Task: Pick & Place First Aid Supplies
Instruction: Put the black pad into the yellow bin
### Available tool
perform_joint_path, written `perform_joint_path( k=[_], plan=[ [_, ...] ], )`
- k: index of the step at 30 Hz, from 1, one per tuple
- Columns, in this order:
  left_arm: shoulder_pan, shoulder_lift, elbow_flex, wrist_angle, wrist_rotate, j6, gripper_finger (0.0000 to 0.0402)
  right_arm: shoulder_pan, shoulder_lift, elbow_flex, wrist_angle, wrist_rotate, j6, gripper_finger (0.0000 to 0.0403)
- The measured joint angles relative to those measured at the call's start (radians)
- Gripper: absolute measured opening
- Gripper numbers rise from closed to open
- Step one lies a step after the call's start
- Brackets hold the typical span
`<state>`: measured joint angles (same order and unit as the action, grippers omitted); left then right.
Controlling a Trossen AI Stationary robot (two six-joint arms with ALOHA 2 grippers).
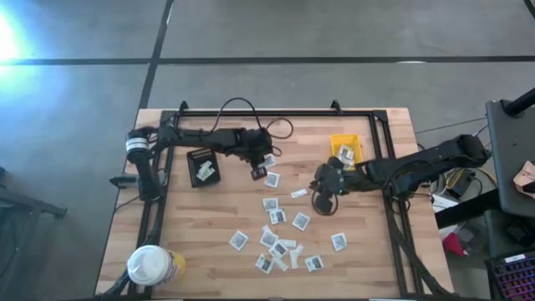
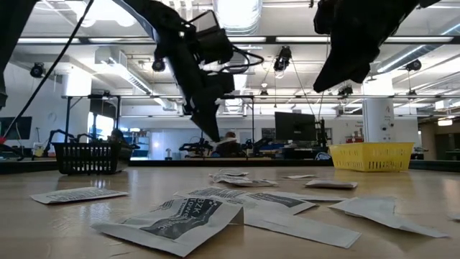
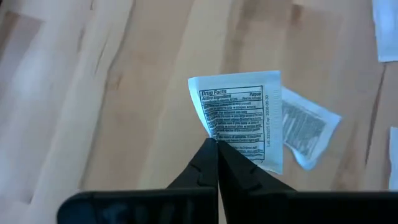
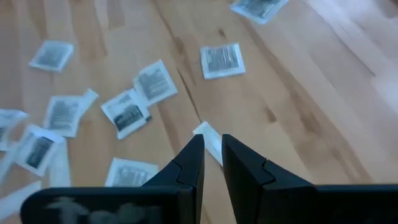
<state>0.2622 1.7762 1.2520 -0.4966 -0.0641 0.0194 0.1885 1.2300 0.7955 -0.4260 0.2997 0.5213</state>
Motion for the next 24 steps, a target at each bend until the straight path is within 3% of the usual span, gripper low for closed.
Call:
perform_joint_path(
  k=[14,24],
  plan=[
    [-0.151,-0.027,-0.016,0.138,-0.035,-0.042,0.0,0.145,0.189,-0.002,0.12,0.026,0.003,0.0052],
    [-0.222,-0.027,-0.017,0.219,-0.155,-0.065,0.0,0.256,0.195,-0.001,0.155,0.173,-0.013,0.0052]
  ],
)
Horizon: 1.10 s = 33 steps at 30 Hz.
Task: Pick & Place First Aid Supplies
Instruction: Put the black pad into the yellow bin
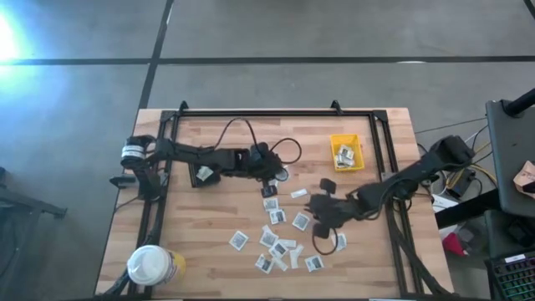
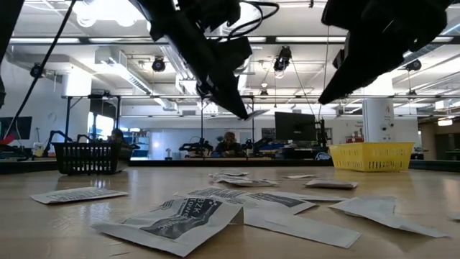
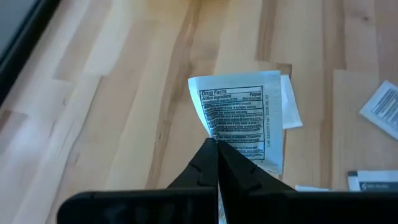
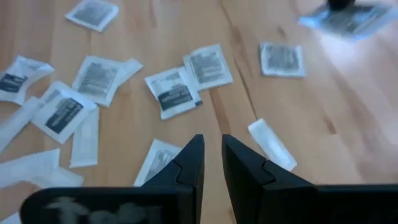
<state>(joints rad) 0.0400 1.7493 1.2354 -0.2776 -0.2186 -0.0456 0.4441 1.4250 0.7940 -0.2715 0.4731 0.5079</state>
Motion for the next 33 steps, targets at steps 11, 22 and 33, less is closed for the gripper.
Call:
perform_joint_path(
  k=[11,22,33],
  plan=[
    [-0.054,0.0,-0.015,0.207,-0.039,-0.005,0.0,0.002,-0.018,0.002,-0.002,0.148,0.021,0.0052],
    [-0.071,0.0,-0.016,0.329,-0.048,0.019,0.0,-0.032,-0.152,0.019,-0.009,0.194,0.046,0.0124],
    [-0.096,0.001,-0.057,0.491,-0.072,0.07,0.0,-0.034,-0.28,0.019,-0.013,0.369,0.101,0.019]
  ],
)
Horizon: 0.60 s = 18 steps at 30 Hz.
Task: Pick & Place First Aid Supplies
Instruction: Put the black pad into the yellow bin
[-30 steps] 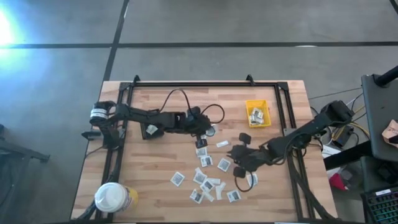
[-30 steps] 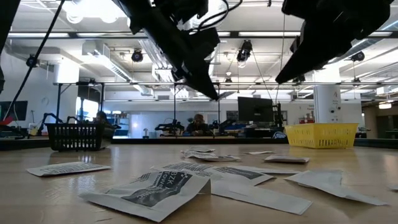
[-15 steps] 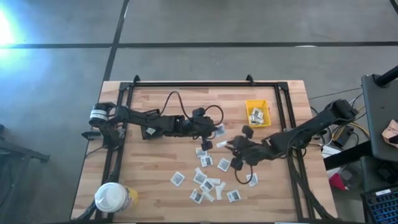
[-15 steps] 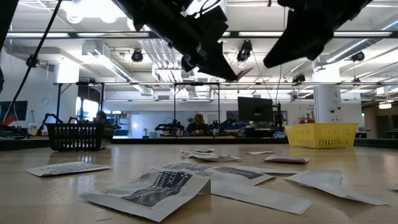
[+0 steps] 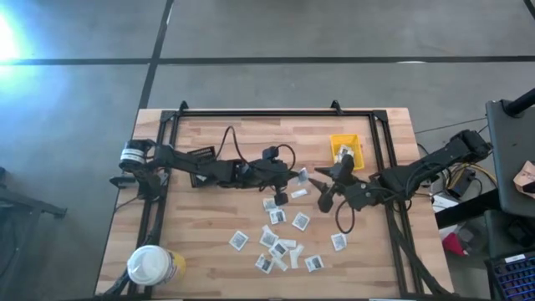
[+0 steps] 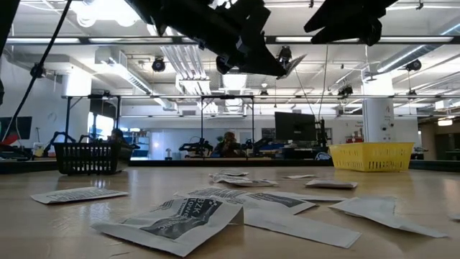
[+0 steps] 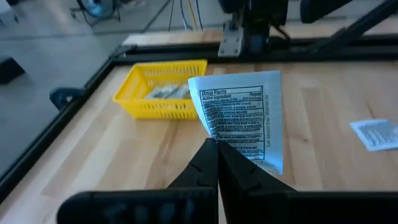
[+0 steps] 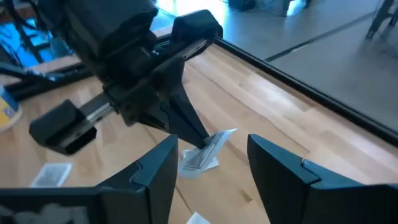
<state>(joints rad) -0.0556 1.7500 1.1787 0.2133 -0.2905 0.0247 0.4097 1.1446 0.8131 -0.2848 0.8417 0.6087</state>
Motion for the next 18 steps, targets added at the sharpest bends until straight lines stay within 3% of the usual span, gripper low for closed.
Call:
perform_joint_path(
  k=[5,18],
  plan=[
    [0.001,0.001,-0.039,0.109,-0.001,0.009,0.0,-0.016,0.016,-0.002,0.002,-0.001,0.07,0.0189],
    [0.0,0.001,-0.055,0.166,-0.044,0.062,0.0,-0.03,0.037,-0.014,0.033,-0.005,0.138,0.0167]
  ],
)
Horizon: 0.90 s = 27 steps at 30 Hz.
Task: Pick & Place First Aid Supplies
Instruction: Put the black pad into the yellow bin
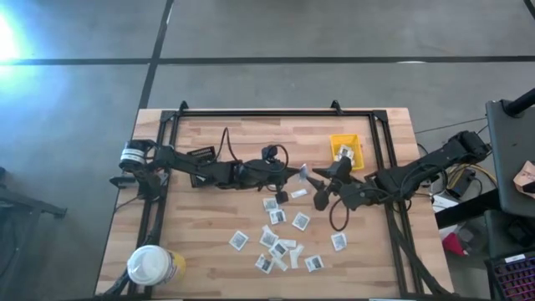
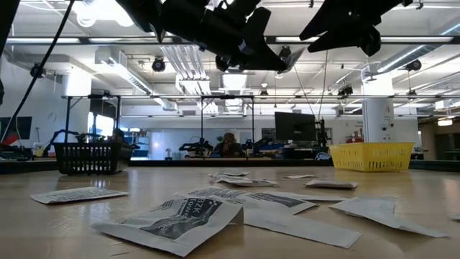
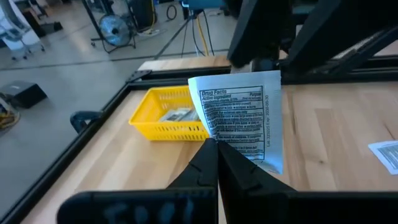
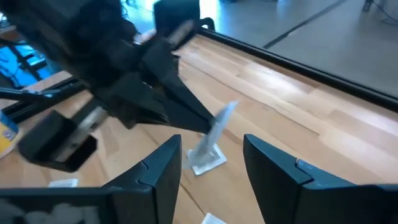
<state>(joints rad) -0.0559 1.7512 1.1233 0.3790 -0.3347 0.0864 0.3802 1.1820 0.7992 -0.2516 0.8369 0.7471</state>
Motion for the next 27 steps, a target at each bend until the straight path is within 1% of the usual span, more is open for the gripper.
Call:
perform_joint_path(
  k=[6,10,13,19,27],
  plan=[
    [0.0,0.0,-0.001,0.018,-0.001,0.038,0.0,-0.019,0.031,-0.009,0.005,0.001,0.013,0.0151],
    [0.001,0.0,-0.001,0.019,-0.001,0.049,0.0,-0.021,0.031,-0.009,0.005,0.002,0.012,0.013],
    [0.001,0.0,-0.002,0.019,-0.004,0.064,0.0,-0.021,0.031,-0.009,0.005,0.007,0.012,0.0098],
    [0.002,0.0,-0.004,0.019,-0.003,0.082,0.0,-0.024,0.033,-0.012,0.007,0.012,0.012,0.0018],
    [0.001,0.0,-0.016,0.037,0.001,0.077,0.0,-0.024,0.033,-0.014,0.004,0.016,0.01,0.0008]
  ],
)
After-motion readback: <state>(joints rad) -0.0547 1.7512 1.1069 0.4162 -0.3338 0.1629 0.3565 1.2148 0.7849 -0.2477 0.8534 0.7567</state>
